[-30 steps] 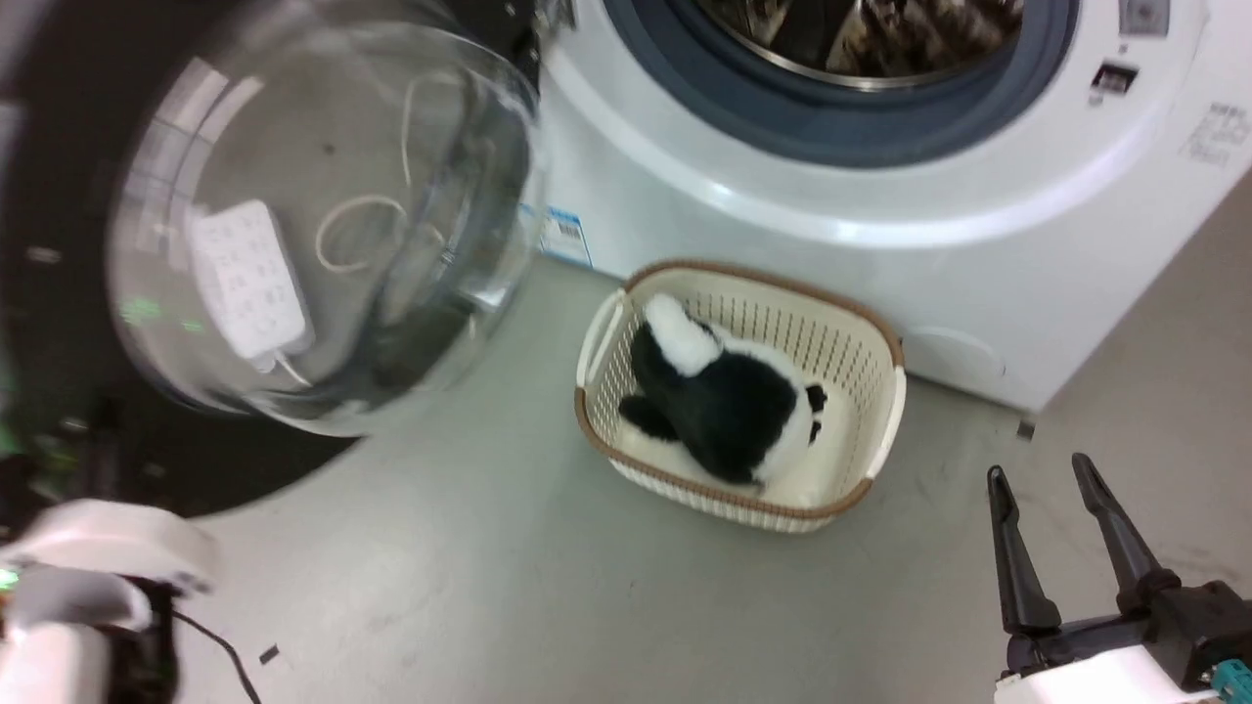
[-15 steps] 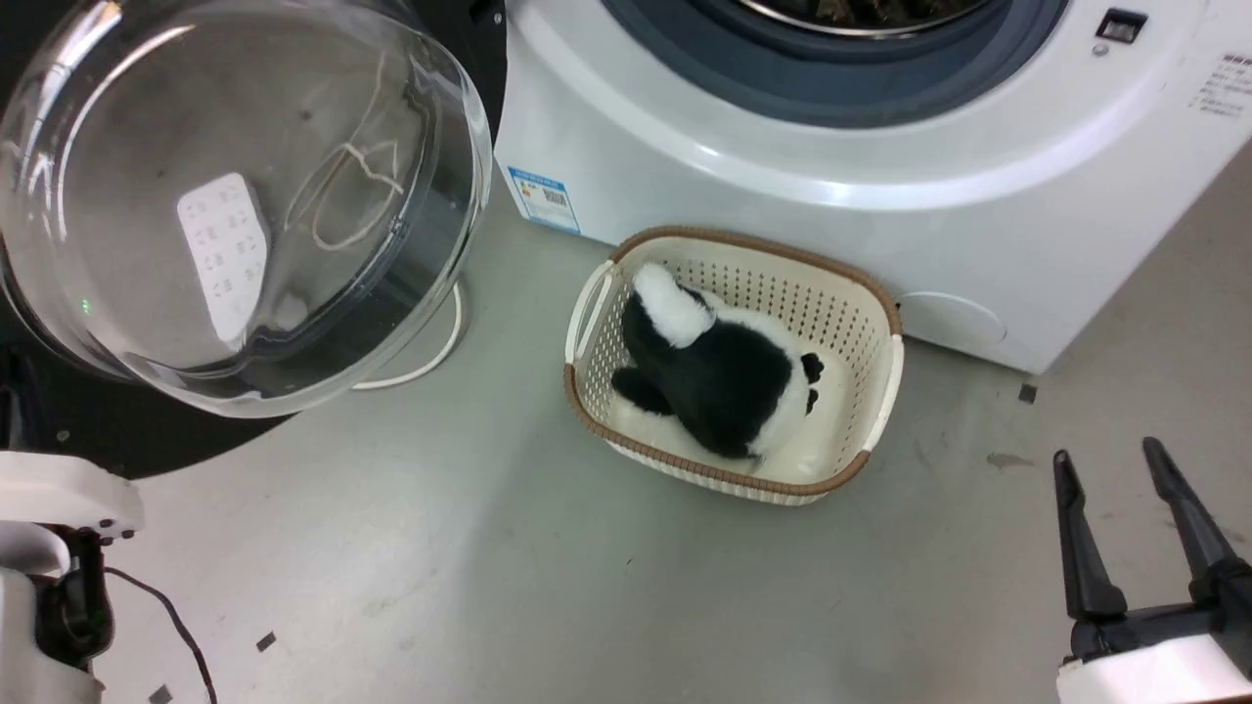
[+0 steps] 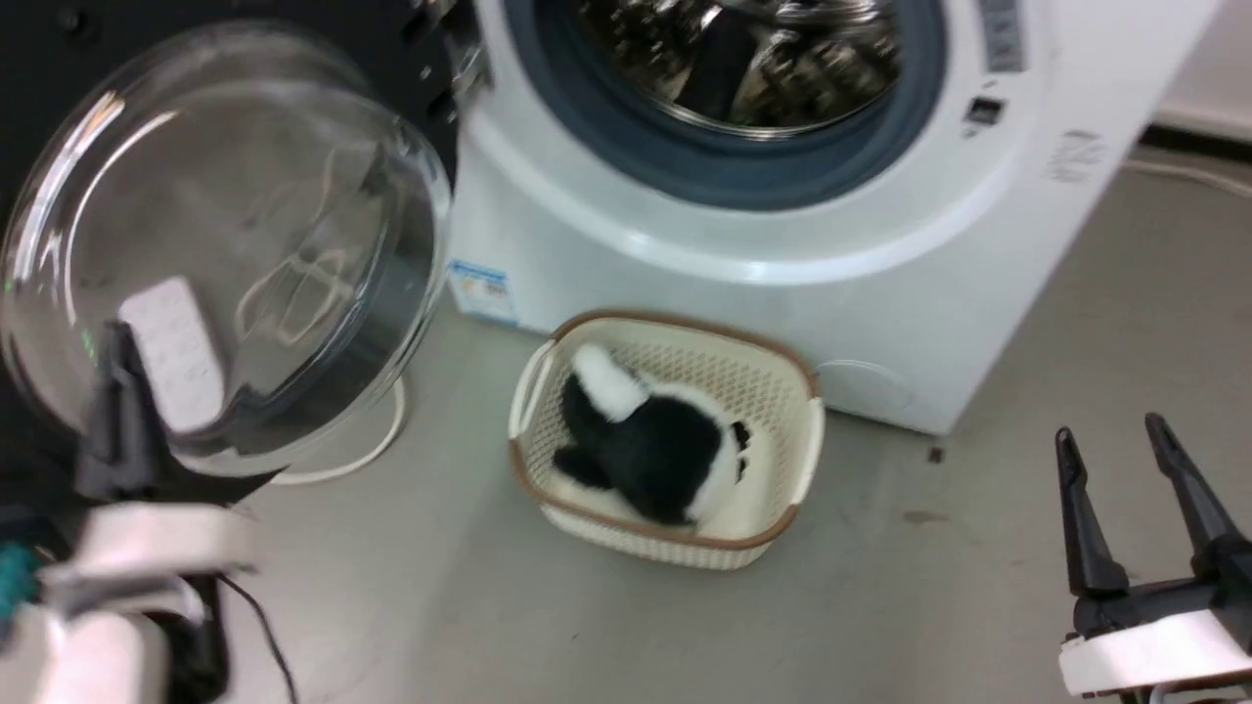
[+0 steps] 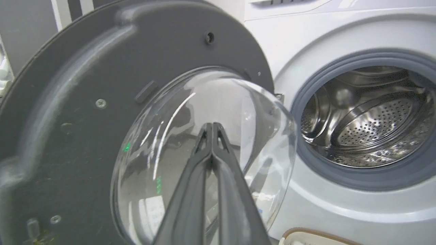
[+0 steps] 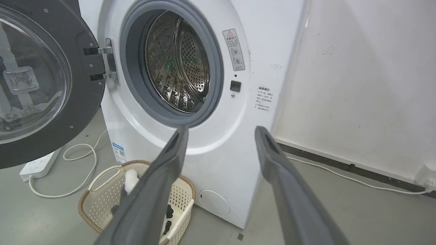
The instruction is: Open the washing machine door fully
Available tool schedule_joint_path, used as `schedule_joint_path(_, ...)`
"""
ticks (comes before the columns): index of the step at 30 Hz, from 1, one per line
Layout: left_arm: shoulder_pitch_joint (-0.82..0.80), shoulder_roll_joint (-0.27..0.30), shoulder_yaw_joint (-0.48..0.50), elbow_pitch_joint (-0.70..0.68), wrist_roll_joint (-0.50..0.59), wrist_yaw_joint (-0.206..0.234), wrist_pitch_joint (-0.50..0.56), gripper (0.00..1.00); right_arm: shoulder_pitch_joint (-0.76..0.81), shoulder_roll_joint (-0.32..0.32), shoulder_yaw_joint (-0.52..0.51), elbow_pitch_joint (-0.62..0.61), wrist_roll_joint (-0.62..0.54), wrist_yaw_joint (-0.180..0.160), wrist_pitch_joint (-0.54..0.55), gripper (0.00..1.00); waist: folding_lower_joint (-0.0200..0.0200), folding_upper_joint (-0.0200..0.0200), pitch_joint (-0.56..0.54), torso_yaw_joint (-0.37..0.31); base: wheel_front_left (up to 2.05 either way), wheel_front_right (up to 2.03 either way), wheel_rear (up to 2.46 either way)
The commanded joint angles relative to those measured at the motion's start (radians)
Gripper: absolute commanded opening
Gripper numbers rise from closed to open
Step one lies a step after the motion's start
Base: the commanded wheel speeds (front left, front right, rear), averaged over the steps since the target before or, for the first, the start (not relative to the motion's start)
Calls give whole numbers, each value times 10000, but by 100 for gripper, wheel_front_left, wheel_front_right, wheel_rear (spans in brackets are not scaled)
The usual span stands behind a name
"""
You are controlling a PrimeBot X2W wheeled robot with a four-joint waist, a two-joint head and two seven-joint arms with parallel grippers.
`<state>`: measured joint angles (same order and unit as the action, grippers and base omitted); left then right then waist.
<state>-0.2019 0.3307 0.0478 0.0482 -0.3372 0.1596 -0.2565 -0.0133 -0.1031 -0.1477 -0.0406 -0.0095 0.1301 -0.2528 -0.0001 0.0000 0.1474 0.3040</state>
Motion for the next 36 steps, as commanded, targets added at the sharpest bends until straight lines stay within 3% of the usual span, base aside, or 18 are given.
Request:
schedule_joint_path(1, 434, -229, -249, -503, 206, 92, -45, 0, -87, 121, -35, 60, -39, 6, -73, 100, 1, 0, -499, -518, 0, 0, 0)
schedule_joint_path(2, 605, -368, -425, -777, 301, 121, -46, 0, -62, 165, -50, 86, -31, 6, -77, 100, 1, 0, -574, -615, 0, 0, 0)
schedule_joint_path(3, 755, -491, -637, -977, 393, 124, -46, 100, -29, 205, -60, 109, -30, 6, -81, 100, 1, 0, -643, -705, 0, 0, 0)
schedule_joint_path(10, 1426, -1022, -2046, -942, 899, -21, 226, 100, 240, 424, 127, 165, -36, 6, -87, 100, 1, 0, -1104, -1467, 0, 0, 0)
schedule_joint_path(21, 2289, -1567, -2721, -310, 1134, 259, 110, 100, 769, 524, 526, 356, 321, 6, -88, 100, 1, 0, -1473, -2583, 0, 0, 0)
schedule_joint_path(36, 2452, -1745, -2802, 438, 1270, 321, -35, 100, 881, 527, 792, 429, 610, 6, -89, 100, 1, 0, -1471, -2847, 0, 0, 0)
